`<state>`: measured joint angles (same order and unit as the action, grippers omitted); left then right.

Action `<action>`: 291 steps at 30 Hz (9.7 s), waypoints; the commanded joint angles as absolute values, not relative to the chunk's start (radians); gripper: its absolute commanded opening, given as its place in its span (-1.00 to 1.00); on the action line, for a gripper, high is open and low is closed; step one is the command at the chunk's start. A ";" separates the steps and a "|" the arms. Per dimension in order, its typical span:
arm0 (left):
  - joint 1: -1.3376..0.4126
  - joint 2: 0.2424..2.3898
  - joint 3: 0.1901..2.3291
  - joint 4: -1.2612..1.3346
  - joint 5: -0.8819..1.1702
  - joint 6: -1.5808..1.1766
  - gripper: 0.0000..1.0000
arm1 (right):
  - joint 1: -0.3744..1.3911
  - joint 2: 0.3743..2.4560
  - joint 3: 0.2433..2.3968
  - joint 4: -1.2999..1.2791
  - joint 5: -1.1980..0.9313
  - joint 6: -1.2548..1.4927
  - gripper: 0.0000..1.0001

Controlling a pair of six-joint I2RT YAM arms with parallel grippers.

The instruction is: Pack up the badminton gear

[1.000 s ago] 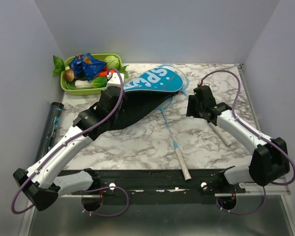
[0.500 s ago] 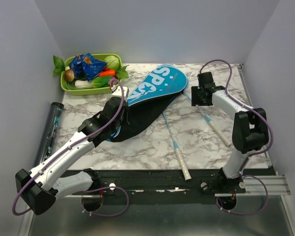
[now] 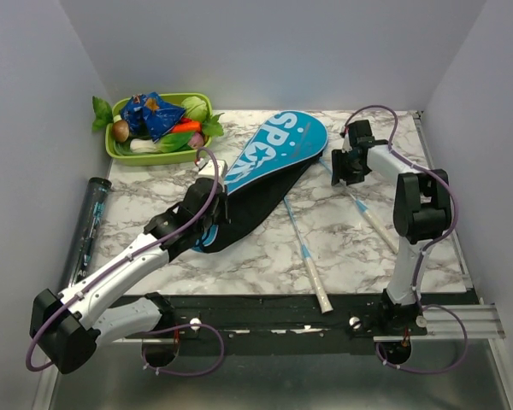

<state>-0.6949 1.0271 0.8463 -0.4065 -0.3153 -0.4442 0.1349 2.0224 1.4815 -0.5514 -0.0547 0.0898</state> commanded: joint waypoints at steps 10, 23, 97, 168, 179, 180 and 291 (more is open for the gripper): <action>-0.695 1.062 0.825 -0.264 -0.230 -0.502 -1.00 | 0.138 2.091 1.569 -0.663 -0.078 0.109 -0.03; -0.695 1.068 0.804 -0.262 -0.261 -0.508 -1.00 | 0.141 2.131 1.640 -0.727 -0.078 0.170 -0.99; -0.505 1.724 1.444 -0.318 -0.518 -0.374 -1.00 | 0.500 0.661 0.893 -0.957 -0.301 0.548 -0.99; -0.983 1.296 0.698 -0.100 -0.256 -0.703 -1.00 | 0.522 1.353 0.743 -0.158 0.006 0.686 -0.02; -0.983 1.284 0.698 -0.094 -0.253 -0.712 -1.00 | 0.545 1.362 0.661 -0.236 -0.028 0.618 -0.03; -0.983 1.284 0.698 -0.094 -0.253 -0.712 -1.00 | 0.548 1.365 0.660 -0.238 -0.026 0.617 -0.03; -1.108 1.376 0.667 0.037 -0.256 -0.815 -1.00 | 0.701 1.338 0.575 -0.009 -0.305 0.811 -0.82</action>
